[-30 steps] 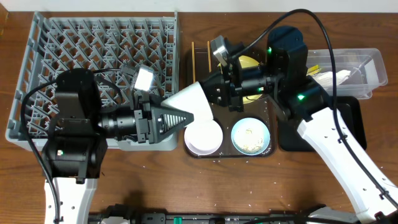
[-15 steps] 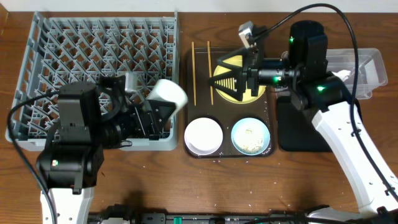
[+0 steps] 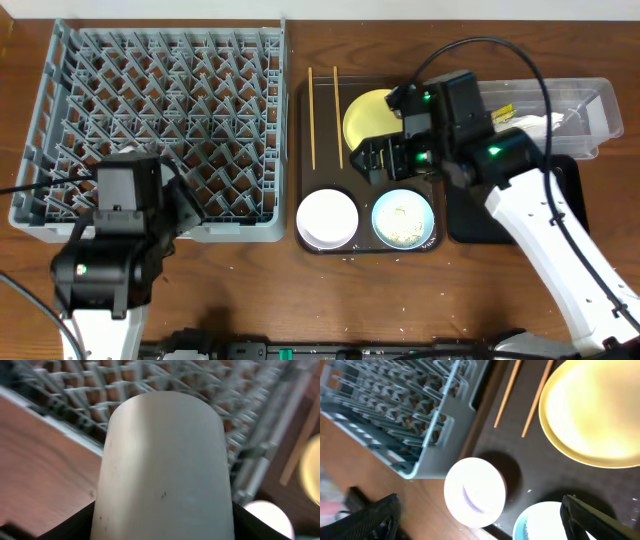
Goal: Sort waste into correct bins and load items into the dishwasher
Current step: 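Lower pink bowl into the grey dish rack with left gripper, then grasp the light-blue bowl of rice with right gripper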
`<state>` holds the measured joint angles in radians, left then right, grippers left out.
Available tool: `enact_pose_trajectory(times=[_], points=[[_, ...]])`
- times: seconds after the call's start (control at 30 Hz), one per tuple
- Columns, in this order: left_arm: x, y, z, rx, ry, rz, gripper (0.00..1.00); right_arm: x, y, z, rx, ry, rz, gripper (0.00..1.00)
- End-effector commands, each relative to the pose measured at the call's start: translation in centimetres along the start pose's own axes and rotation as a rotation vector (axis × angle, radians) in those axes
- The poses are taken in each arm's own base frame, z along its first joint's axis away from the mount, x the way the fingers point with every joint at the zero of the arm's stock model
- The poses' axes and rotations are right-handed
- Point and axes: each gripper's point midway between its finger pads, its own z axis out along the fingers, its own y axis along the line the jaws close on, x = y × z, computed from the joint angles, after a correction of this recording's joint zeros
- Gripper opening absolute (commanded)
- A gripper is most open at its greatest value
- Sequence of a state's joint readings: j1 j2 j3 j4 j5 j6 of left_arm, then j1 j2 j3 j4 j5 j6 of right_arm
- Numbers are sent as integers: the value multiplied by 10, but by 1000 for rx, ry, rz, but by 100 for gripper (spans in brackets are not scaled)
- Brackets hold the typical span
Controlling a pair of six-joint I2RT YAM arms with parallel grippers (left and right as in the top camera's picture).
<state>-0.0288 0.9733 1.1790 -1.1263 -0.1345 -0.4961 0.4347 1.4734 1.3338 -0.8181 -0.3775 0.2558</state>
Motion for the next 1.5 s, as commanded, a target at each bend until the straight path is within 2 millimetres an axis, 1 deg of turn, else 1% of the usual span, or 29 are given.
enact_pose_trajectory(times=[0.0, 0.17, 0.3, 0.37, 0.6, 0.77, 0.87, 0.9, 0.97, 1.03, 1.17, 1.23, 1.33, 1.47], points=[[-17, 18, 8, -132, -38, -57, 66, 2, -3, 5, 84, -5, -43, 99], [-17, 30, 37, -196, 63, -121, 66, 5, 3, 7, 86, 2, -63, 99], [-17, 23, 64, -121, 168, -126, 66, 6, 3, 7, 86, 4, -62, 99], [-17, 23, 75, -96, 208, -156, 65, 6, 3, 7, 87, 6, -62, 99], [-17, 32, 105, -62, 308, -235, 66, 7, 3, 7, 88, 10, -61, 99], [-9, 30, 120, -17, 394, -287, 66, 8, 3, 7, 88, 11, -60, 99], [-4, 26, 124, 11, 435, -306, 67, 8, 2, 7, 88, 11, -60, 99], [-3, 26, 125, 10, 440, -308, 72, 8, 2, 7, 88, 12, -60, 99], [-4, 27, 126, 8, 440, -310, 78, 8, 2, 7, 89, 14, -59, 99], [-5, 29, 127, 2, 432, -313, 82, 9, 2, 7, 89, 15, -59, 99], [-7, 31, 127, 4, 426, -322, 84, 8, 2, 7, 89, 14, -59, 99], [-7, 29, 126, 20, 431, -326, 84, 9, 2, 7, 90, 14, -59, 99], [-7, 17, 121, 89, 443, -335, 84, 9, 2, 7, 90, 14, -59, 99], [-15, -8, 103, 253, 427, -243, 84, 8, 2, 7, 88, 13, -60, 99]])
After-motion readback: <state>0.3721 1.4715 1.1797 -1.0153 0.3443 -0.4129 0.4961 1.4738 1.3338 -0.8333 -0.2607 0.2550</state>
